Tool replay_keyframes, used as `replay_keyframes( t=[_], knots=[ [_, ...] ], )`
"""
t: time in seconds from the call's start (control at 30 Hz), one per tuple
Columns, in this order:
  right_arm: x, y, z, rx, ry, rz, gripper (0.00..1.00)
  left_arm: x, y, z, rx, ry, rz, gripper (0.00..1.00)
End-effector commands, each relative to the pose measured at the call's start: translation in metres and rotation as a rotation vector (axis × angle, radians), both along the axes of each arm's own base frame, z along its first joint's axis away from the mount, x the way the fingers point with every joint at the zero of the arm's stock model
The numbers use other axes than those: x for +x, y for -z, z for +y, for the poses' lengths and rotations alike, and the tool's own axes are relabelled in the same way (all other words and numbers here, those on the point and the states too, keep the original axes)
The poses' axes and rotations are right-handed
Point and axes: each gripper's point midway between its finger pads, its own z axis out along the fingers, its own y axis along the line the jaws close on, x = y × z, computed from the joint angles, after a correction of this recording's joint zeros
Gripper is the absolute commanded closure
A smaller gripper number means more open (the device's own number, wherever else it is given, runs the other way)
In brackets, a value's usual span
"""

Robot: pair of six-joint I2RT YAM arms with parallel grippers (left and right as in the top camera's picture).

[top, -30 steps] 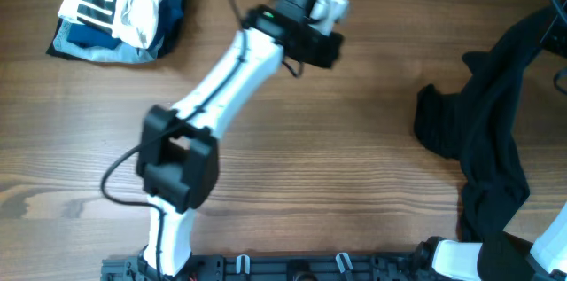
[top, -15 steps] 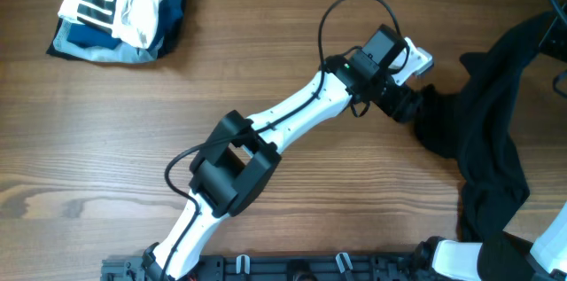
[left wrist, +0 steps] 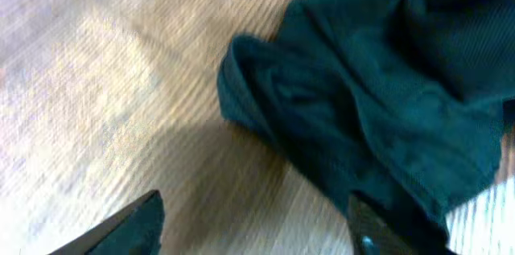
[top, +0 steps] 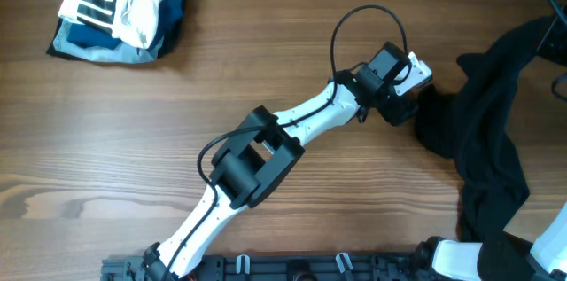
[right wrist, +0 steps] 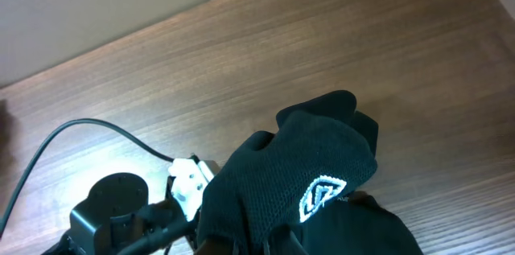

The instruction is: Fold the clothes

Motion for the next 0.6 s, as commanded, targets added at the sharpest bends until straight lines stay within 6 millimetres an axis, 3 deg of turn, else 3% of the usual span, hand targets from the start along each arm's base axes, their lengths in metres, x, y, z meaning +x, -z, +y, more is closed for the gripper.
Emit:
replay_keyframes(
  t=[0.0, 0.2, 0.4, 0.5, 0.57],
  knots=[
    [0.0, 0.001, -0.003, -0.009, -0.002, 0.009, 0.96, -0.012, 0.008, -0.018, -0.018, 0.045, -0.043, 0.29],
    [0.0, 0.002, -0.002, -0.008, -0.002, 0.012, 0.96, -0.049, 0.024, -0.036, -0.036, 0.141, 0.024, 0.31],
    [0.001, 0.001, -0.003, -0.009, -0.002, 0.009, 0.96, -0.061, 0.029, -0.041, -0.04, 0.166, 0.044, 0.96],
    [0.001, 0.002, -0.003, -0.01, -0.002, 0.01, 0.96, -0.061, 0.03, -0.041, -0.034, 0.164, 0.042, 0.96],
    [0.0, 0.002, -0.003, -0.012, 0.0, 0.011, 0.96, -0.025, 0.028, -0.022, 0.003, -0.005, 0.039, 0.96]
  ],
)
